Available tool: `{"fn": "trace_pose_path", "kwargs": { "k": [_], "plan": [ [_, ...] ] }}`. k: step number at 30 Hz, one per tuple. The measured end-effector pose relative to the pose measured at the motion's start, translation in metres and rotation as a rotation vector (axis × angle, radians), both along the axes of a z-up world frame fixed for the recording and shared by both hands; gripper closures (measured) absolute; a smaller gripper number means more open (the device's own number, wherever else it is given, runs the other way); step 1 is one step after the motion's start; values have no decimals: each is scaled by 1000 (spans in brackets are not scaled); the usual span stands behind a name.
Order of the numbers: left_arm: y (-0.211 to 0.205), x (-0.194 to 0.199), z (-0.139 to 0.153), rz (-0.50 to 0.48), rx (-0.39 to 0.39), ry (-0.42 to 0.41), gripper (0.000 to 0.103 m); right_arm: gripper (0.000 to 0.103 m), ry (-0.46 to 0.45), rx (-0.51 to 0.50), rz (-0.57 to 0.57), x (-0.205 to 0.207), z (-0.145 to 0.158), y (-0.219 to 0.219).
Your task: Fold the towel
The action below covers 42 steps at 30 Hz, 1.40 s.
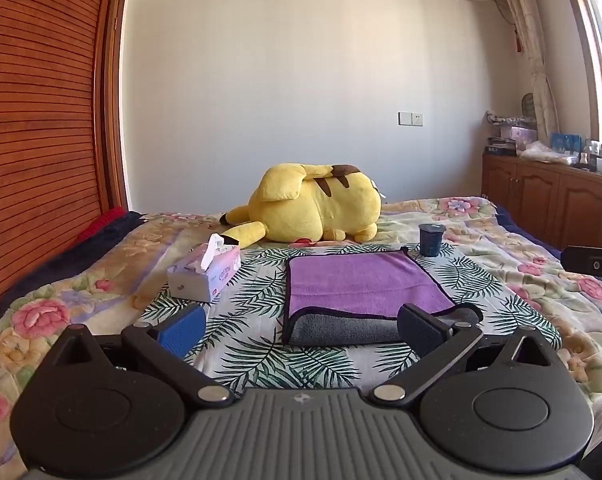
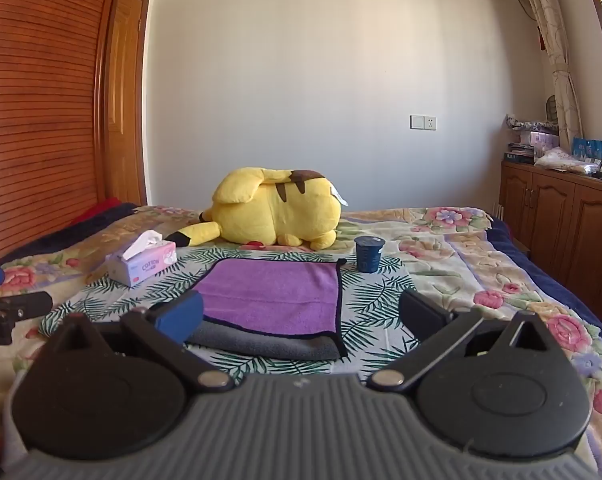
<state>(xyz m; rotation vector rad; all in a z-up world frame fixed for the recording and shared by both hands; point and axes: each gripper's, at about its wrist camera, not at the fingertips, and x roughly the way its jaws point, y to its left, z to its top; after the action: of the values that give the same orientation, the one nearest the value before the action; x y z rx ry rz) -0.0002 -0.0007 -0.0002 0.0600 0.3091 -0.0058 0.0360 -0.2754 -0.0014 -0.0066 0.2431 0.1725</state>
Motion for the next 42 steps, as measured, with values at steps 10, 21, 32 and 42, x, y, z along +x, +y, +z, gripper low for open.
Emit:
{"fn": "trace_pose_path", "kwargs": {
  "k": [10, 21, 32, 42],
  "plan": [
    [1, 0, 2, 4, -9, -5, 16, 0, 0, 0, 0, 0, 0, 1],
    [-1, -2, 1, 4, -11, -7, 16, 0, -1, -1, 0, 0, 0, 1],
    [0, -2, 3, 3, -10, -6, 16, 0, 0, -1, 0, 0, 0, 2],
    [-1, -2, 3, 4, -9, -5, 16, 0, 0, -1, 0, 0, 0, 3]
  ]
}}
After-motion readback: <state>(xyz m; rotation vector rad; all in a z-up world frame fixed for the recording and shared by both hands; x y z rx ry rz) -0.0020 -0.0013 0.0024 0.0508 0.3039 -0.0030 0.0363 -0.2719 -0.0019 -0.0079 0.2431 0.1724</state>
